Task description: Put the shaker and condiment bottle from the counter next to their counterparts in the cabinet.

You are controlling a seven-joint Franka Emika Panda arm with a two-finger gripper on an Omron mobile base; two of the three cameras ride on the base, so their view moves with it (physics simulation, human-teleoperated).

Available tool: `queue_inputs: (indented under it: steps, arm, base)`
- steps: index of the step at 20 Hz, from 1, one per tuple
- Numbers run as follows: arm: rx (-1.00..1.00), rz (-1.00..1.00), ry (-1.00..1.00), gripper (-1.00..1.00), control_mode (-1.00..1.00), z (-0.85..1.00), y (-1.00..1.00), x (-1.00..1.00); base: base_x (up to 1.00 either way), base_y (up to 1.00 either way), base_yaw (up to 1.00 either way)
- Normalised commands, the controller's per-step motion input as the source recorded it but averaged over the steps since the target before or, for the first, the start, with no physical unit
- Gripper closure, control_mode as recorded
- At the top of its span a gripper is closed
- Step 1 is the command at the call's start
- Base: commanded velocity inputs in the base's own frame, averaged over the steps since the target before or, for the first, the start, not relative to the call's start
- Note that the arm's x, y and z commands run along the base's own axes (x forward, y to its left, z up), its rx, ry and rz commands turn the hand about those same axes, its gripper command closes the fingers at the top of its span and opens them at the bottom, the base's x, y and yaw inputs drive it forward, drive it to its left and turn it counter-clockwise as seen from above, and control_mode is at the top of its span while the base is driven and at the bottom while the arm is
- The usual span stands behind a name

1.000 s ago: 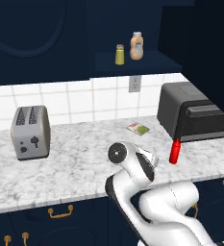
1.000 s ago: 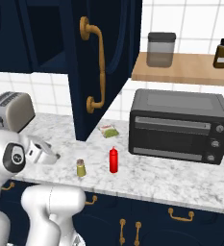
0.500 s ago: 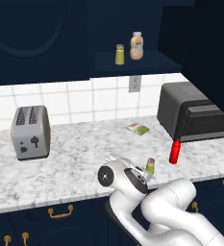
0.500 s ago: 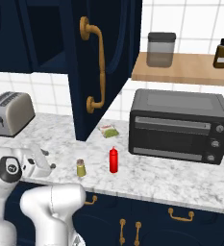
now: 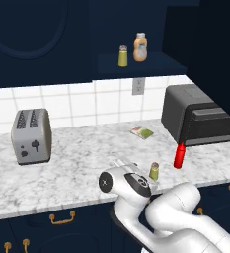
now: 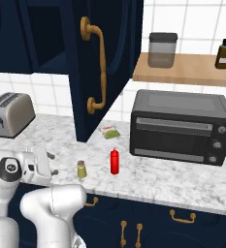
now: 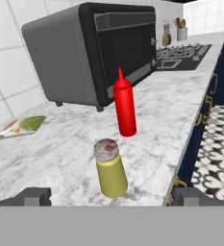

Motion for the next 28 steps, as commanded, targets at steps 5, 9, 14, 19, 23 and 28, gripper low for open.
queue_inputs:
  steps: [5, 9, 14, 19, 23, 28]
  arm:
    - [0.04, -0.10, -0.02, -1.00, -1.00, -0.10, -0.34, 0.10]
    - [0.02, -0.05, -0.07, -1.00, -1.00, -0.28, -0.23, 0.26]
    - [0.03, -0.02, -0.08, -1.00, -1.00, -0.37, -0.27, 0.06]
    - [0.06, -0.01, -0.06, -1.00, -1.00, -0.37, -0.38, 0.00]
    - [0.08, -0.02, -0.02, -1.00, -1.00, -0.20, -0.38, 0.05]
    - [0.08, 0.00, -0.02, -1.00, -1.00, -0.24, -0.42, 0.14]
  base:
    - [0.00, 0.00, 0.00]
    - [0.00, 0.00, 0.00]
    - [0.00, 0.00, 0.00]
    - [0.00, 0.00, 0.00]
    - [0.00, 0.00, 0.00]
    - [0.00, 0.00, 0.00]
